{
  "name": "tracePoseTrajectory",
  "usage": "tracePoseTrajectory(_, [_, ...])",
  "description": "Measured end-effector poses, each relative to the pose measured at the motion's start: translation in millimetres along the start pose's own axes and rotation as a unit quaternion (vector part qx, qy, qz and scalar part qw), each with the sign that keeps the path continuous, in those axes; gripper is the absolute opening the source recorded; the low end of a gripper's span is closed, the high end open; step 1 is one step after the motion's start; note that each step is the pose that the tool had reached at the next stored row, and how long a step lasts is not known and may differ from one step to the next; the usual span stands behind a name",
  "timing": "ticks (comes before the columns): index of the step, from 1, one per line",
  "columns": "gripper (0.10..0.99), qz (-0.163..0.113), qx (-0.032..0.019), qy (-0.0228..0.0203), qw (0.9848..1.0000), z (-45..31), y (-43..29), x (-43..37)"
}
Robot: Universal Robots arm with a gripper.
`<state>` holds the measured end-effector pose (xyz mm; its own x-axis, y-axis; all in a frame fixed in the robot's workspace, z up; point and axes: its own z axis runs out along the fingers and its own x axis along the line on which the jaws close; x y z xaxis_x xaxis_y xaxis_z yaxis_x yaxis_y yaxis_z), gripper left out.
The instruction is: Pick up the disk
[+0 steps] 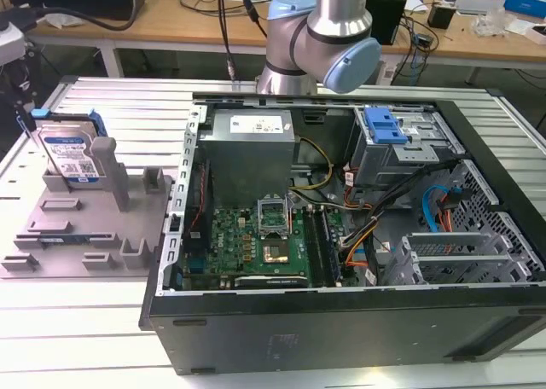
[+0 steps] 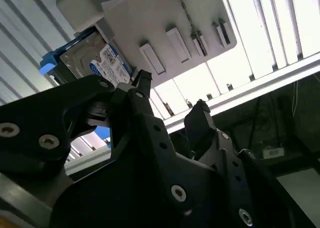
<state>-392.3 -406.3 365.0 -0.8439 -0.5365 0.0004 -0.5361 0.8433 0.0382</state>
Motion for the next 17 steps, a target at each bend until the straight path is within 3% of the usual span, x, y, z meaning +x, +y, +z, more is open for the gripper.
tracePoseTrajectory(2, [0.541,-0.026,0.0000,0.0010,0.9997,0.0,0.0,0.0])
tracePoseTrajectory(4, [0.541,-0.064,0.0003,0.0021,0.9979,0.1,-0.1,0.0])
tracePoseTrajectory(5, [0.541,-0.085,0.0003,0.0029,0.9964,0.1,0.0,0.0])
tracePoseTrajectory(9, [0.541,-0.126,0.0003,0.0044,0.9920,0.2,0.0,0.0])
tracePoseTrajectory(14, [0.541,-0.177,0.0003,0.0064,0.9842,0.4,0.0,0.0])
tracePoseTrajectory(17, [0.541,-0.214,0.0003,0.0078,0.9768,0.4,0.0,0.0])
